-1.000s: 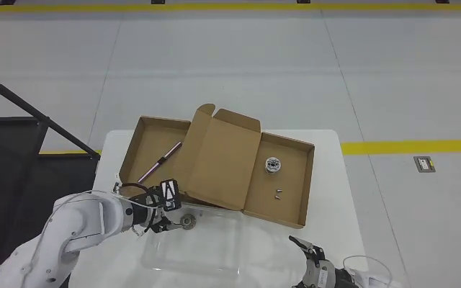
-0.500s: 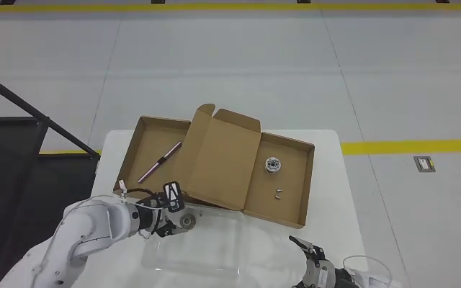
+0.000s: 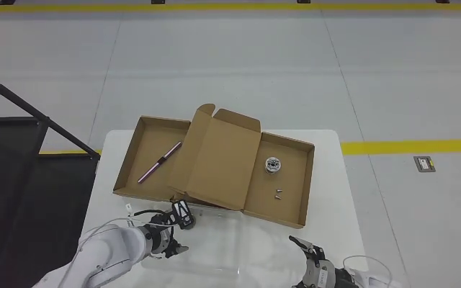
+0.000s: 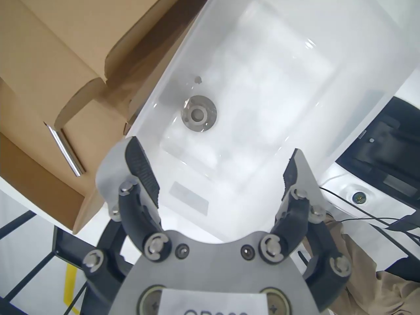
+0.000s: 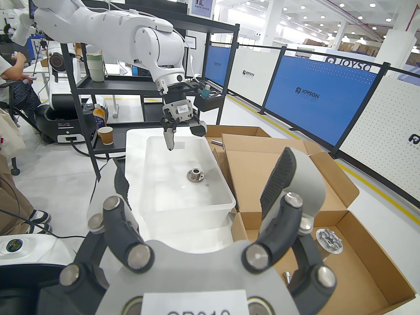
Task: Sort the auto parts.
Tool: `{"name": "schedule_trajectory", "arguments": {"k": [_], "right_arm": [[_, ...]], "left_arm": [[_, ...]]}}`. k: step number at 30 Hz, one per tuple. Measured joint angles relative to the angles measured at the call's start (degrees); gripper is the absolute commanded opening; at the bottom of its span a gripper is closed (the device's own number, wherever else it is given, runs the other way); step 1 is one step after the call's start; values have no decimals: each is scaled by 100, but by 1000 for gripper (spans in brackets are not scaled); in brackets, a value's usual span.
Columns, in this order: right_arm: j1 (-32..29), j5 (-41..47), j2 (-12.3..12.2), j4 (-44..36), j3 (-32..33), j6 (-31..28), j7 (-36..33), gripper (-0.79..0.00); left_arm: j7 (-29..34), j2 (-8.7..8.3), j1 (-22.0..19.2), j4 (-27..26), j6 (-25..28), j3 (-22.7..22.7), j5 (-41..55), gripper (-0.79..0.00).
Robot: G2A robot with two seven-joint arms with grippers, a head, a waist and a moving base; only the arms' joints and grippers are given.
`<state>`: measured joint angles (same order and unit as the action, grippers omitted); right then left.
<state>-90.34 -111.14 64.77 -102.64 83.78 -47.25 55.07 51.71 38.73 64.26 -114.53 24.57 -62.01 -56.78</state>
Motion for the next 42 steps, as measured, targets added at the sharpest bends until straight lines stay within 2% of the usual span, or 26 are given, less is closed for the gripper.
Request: {"name": "schedule_trajectory", "arguments": {"k": [5, 6, 7, 9, 11, 16, 26, 31, 42], "right_arm": [[0, 0, 0, 0, 0, 0, 0, 0], [0, 0, 0, 0, 0, 0, 0, 0], [0, 0, 0, 0, 0, 0, 0, 0], [0, 0, 0, 0, 0, 0, 0, 0], [0, 0, 0, 0, 0, 0, 0, 0], [0, 0, 0, 0, 0, 0, 0, 0], [0, 0, 0, 0, 0, 0, 0, 0], [0, 0, 0, 0, 0, 0, 0, 0], [0, 0, 0, 0, 0, 0, 0, 0]], "left_arm": [[-47, 8, 7, 37, -19, 8, 6, -12], [-114, 21, 7, 89, -40, 29, 7, -92], [-221, 47, -4, 174, -87, 79, 28, -111], [-299, 98, -60, 313, -187, 199, -7, -34], [-311, 172, -153, 453, -364, 398, -155, -22], [-244, 367, -460, 800, -748, 825, -308, -151], [-160, 748, -1084, 1561, -1094, 1470, -417, -243], [-60, 921, -1298, 1854, -1371, 1704, -576, -394], [80, 1180, -1553, 2280, -1406, 1938, -618, -456]]}}
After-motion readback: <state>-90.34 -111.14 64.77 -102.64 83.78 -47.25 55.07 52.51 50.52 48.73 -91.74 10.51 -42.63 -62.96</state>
